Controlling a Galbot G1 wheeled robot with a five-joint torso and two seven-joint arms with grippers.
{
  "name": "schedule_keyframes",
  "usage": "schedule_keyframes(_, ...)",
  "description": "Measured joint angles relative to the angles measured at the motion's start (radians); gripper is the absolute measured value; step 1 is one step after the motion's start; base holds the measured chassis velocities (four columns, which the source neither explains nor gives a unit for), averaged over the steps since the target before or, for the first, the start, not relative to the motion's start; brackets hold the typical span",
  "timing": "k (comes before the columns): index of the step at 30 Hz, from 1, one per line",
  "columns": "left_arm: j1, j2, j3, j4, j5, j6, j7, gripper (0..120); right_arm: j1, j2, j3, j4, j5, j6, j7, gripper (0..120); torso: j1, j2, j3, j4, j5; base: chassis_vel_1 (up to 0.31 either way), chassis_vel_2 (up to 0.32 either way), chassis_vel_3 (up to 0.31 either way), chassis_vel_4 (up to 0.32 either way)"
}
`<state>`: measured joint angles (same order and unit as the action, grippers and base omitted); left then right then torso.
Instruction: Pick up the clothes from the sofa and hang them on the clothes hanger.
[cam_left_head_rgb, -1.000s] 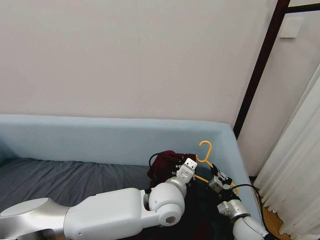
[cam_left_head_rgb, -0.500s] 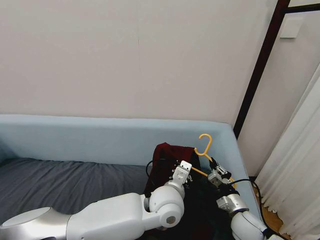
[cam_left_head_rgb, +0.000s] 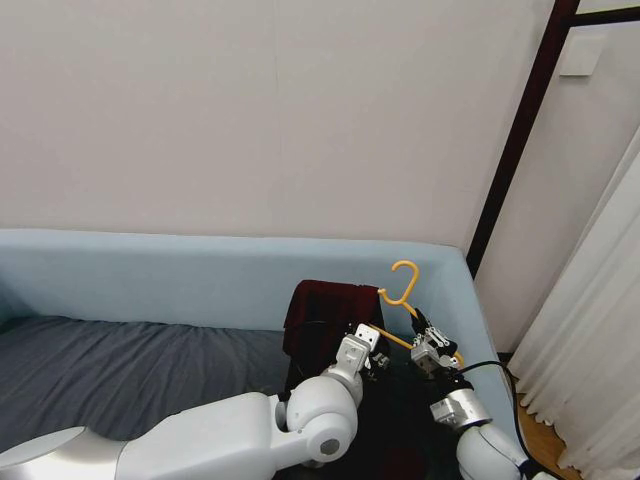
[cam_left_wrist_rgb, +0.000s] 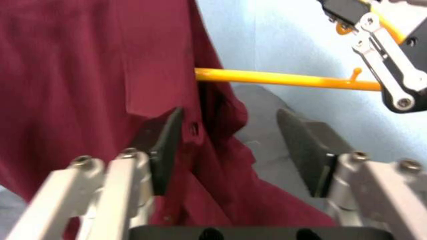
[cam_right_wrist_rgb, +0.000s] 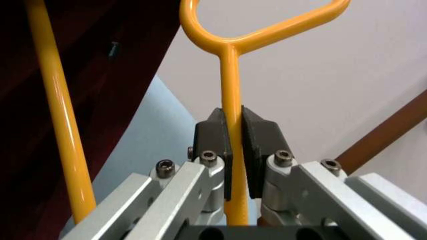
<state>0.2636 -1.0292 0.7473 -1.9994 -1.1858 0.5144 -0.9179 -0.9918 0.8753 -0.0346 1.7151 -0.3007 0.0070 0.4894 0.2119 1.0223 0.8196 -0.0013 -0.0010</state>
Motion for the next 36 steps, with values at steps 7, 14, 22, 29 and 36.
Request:
schedule_keyframes(7, -0.027, 0.158, -0.094, -0.107, 0.043, -0.051, 0.201, 91, -0.017, 0.013, 0.010, 0.002, -0.028, 0.029, 0.004, 4, 0.000, 0.000, 0.000, 0.0001, -0.0001, 0.000, 0.000, 0.000, 0.000)
schedule_keyframes(14, -0.070, 0.366, -0.208, -0.131, 0.054, -0.195, 0.568, 100, -0.024, 0.006, 0.014, 0.007, -0.036, 0.037, 0.008, 4, 0.000, 0.000, 0.000, -0.0003, -0.0002, 0.000, 0.000, 0.000, 0.000)
schedule_keyframes(22, -0.297, 0.347, -0.106, 0.128, 0.093, -0.306, 0.942, 100, 0.000, 0.005, 0.001, 0.001, -0.042, 0.048, 0.008, 4, 0.000, 0.000, 0.000, -0.0003, -0.0001, 0.000, 0.000, 0.000, 0.000)
schedule_keyframes(29, -0.530, 0.265, 0.112, 0.457, 0.217, -0.455, 1.283, 100, 0.025, 0.009, -0.021, -0.015, -0.041, 0.058, 0.006, 4, 0.000, 0.000, 0.000, 0.0005, 0.0001, 0.000, 0.000, 0.000, 0.000)
schedule_keyframes(36, -0.581, 0.202, 0.152, 0.699, 0.217, -0.636, 1.677, 100, 0.027, 0.012, -0.024, -0.023, -0.069, 0.074, 0.006, 4, 0.000, 0.000, 0.000, -0.0003, 0.0000, 0.000, 0.000, 0.000, 0.000)
